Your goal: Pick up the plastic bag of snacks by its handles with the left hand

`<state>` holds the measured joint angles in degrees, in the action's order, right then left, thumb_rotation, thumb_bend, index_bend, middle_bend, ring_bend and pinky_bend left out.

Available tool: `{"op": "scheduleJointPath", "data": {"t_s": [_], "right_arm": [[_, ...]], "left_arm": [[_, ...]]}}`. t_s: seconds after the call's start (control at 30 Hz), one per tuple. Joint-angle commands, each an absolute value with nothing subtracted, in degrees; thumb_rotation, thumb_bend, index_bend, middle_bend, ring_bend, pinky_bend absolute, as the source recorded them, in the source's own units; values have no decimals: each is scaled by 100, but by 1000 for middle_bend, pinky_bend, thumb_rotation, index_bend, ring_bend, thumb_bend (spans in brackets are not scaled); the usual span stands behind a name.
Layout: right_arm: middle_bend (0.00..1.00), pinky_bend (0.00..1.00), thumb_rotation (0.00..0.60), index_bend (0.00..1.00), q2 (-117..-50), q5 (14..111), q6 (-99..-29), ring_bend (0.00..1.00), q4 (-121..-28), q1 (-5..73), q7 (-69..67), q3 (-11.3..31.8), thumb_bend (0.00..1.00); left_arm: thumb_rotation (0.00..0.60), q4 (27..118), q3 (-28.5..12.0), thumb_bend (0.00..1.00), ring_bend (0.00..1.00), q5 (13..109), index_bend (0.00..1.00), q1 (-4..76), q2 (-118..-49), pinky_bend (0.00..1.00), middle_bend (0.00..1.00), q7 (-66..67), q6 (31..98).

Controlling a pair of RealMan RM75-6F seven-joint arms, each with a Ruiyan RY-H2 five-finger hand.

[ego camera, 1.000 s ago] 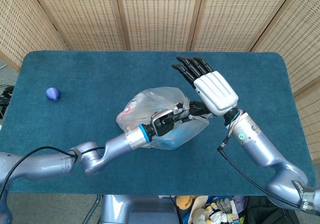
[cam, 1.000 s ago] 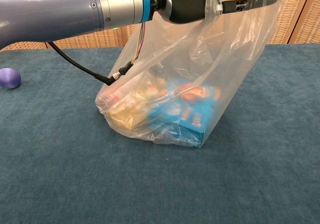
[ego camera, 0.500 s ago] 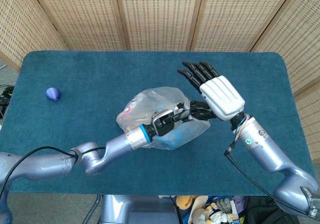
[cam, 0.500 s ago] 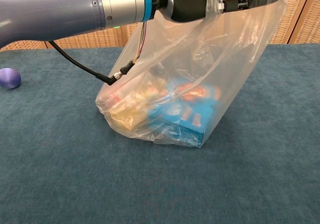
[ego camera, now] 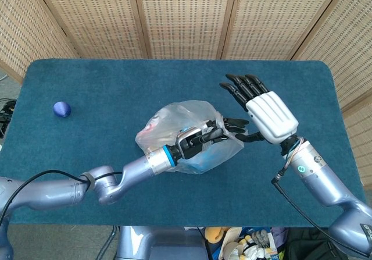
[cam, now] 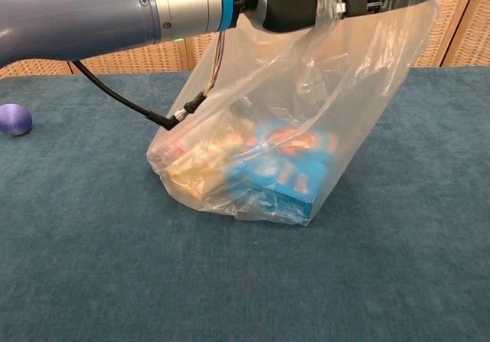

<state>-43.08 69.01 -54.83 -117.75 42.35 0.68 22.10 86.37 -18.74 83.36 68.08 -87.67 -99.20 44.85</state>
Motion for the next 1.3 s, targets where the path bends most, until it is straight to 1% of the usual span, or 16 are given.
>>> {"op": "scheduleJointPath", "data": {"t_s": [0.03, 0.53, 0.7, 0.87, 1.0, 1.2, 1.3], "right_arm": [[0, 27, 600, 0, -4292, 7042, -5566, 0, -11773, 4125, -56, 2141, 0], [0, 28, 600, 0, -4178, 7737, -6026, 0, -11488, 3526, -722, 1812, 0], [0, 27, 600, 0, -4050, 8021, -6381, 0, -11289, 3211, -1044, 1712, 0], [0, 27, 600, 0, -3960, 8188, -6712, 0, -10953, 2897, -1298, 1591, 0], [0, 28, 600, 0, -3971, 8122, -6897, 0, -10599, 2659, -1483, 1487, 0], [0, 27, 600, 0, -4288, 8170, -6974, 0, -9900, 2357, -1725, 1177, 0], [0, 27, 600, 0, -4580, 8219, -6996, 0, -9562, 2224, -1854, 1001, 0]], "left_arm": [[292, 8661, -1896, 303, 144, 8310, 271, 6802, -8763, 148, 128, -9896, 4481], [291, 8646, -2065, 301, 147, 8122, 285, 6841, -8889, 147, 135, -9683, 4450], [295, 8667, -2144, 303, 150, 7971, 292, 6816, -8943, 148, 142, -9520, 4457], [359, 8680, -2219, 311, 179, 7811, 299, 6747, -8952, 164, 194, -9356, 4461], [395, 8698, -2238, 322, 213, 7797, 303, 6705, -8936, 197, 241, -9322, 4455], [425, 8738, -2288, 328, 284, 7853, 338, 6657, -8905, 251, 358, -9359, 4447], [436, 8770, -2324, 332, 321, 7856, 381, 6639, -8875, 280, 404, -9342, 4441]]}}
